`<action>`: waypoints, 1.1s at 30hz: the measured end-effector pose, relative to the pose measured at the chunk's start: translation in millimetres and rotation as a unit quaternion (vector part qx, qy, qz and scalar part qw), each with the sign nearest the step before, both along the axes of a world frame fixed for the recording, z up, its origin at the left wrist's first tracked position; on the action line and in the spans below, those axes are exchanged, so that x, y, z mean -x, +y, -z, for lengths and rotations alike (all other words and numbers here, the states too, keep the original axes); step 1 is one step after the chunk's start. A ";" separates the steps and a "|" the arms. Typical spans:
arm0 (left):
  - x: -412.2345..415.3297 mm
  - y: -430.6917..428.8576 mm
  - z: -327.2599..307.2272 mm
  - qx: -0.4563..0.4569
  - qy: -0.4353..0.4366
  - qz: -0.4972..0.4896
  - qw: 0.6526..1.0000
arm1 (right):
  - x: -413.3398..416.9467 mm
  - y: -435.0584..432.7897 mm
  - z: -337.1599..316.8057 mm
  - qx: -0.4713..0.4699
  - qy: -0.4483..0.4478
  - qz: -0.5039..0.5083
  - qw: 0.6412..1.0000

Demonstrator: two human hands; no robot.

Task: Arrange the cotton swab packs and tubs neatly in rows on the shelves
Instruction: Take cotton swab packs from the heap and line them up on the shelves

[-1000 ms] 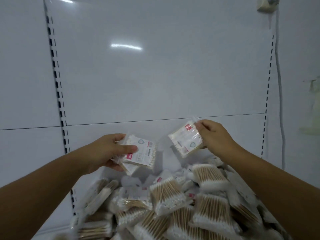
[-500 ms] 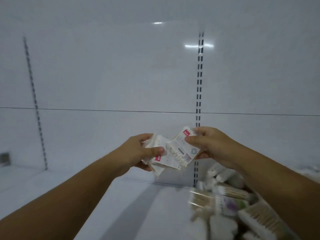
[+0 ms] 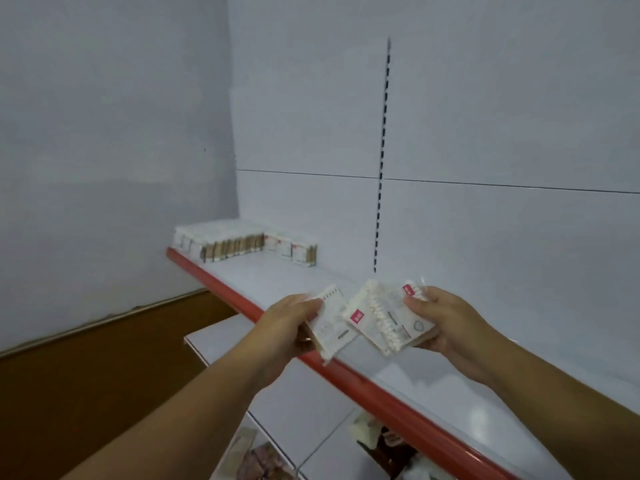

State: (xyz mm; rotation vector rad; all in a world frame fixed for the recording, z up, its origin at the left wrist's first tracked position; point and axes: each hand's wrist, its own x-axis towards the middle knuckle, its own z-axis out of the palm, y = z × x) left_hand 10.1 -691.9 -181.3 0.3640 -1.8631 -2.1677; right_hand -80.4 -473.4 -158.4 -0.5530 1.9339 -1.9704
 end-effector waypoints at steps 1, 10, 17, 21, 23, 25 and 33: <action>-1.9 -19.5 2.0 0.005 -0.003 -0.010 1.000 | 7.6 -15.3 2.4 0.018 -0.014 0.000 1.000; 56.0 -189.2 6.1 0.009 -0.030 -0.031 0.999 | 102.0 -156.9 21.8 0.062 -0.067 -0.037 0.995; 131.1 -305.8 -7.7 0.210 -0.090 -0.086 0.970 | 182.4 -265.2 27.6 0.031 -0.055 -0.019 0.998; 180.6 -361.2 -13.8 0.497 -0.099 -0.090 0.857 | 221.2 -318.8 52.1 0.049 -0.078 0.054 0.994; 218.2 -382.7 -19.0 0.587 -0.098 -0.071 0.801 | 232.0 -346.7 63.5 0.067 -0.089 0.083 0.990; 259.1 -399.9 -24.5 0.645 -0.077 -0.048 0.759 | 240.9 -373.0 76.3 0.071 -0.077 0.120 0.987; 406.5 -428.9 -33.2 0.796 0.004 0.113 0.595 | 254.1 -396.4 88.5 0.144 -0.113 0.227 0.957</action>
